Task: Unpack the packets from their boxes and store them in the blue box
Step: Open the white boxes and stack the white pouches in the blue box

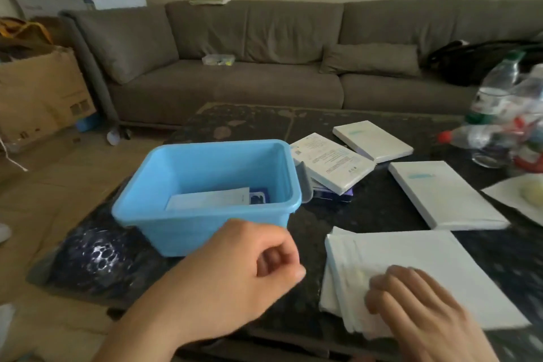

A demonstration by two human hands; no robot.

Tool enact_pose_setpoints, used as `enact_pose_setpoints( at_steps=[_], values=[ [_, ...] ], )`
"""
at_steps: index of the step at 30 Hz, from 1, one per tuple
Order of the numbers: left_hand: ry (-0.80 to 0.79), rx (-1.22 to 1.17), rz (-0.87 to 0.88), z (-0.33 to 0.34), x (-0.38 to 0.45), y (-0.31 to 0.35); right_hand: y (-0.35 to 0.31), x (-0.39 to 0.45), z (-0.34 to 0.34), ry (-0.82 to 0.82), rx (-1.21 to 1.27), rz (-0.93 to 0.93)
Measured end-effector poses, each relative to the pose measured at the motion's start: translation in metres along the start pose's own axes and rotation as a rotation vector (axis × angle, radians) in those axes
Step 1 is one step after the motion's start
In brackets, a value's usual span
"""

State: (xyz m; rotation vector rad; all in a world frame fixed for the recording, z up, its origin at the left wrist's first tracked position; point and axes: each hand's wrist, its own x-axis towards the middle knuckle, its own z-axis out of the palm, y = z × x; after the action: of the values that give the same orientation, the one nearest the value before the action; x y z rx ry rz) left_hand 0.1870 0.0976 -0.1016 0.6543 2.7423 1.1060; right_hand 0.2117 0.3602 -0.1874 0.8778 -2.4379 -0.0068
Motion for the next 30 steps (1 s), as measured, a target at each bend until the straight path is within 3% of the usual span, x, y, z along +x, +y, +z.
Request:
enact_pose_setpoints(
  at_steps=[3,6,9,13,15,21,30],
  values=[
    [-0.433,0.273,-0.123,0.025,0.012,-0.004,-0.004,-0.001,0.007,0.031,-0.009,0.102],
    [-0.578,0.384,-0.155,0.041,0.025,-0.007,-0.004,-0.001,0.010,0.142,0.024,0.166],
    [-0.481,0.196,-0.208,0.054,0.035,0.000,-0.003,-0.003,0.010,0.255,0.106,0.280],
    [-0.076,-0.084,-0.227,0.073,0.043,0.011,-0.004,-0.005,0.010,0.410,0.274,0.469],
    [0.014,-0.285,-0.243,0.082,0.044,0.016,-0.005,-0.005,0.011,0.482,0.324,0.515],
    [0.028,-0.742,-0.394,0.104,0.047,0.028,-0.009,-0.003,0.012,0.549,0.385,0.546],
    [-0.006,-0.832,-0.500,0.105,0.054,0.030,-0.008,-0.004,0.010,0.563,0.415,0.542]
  ],
)
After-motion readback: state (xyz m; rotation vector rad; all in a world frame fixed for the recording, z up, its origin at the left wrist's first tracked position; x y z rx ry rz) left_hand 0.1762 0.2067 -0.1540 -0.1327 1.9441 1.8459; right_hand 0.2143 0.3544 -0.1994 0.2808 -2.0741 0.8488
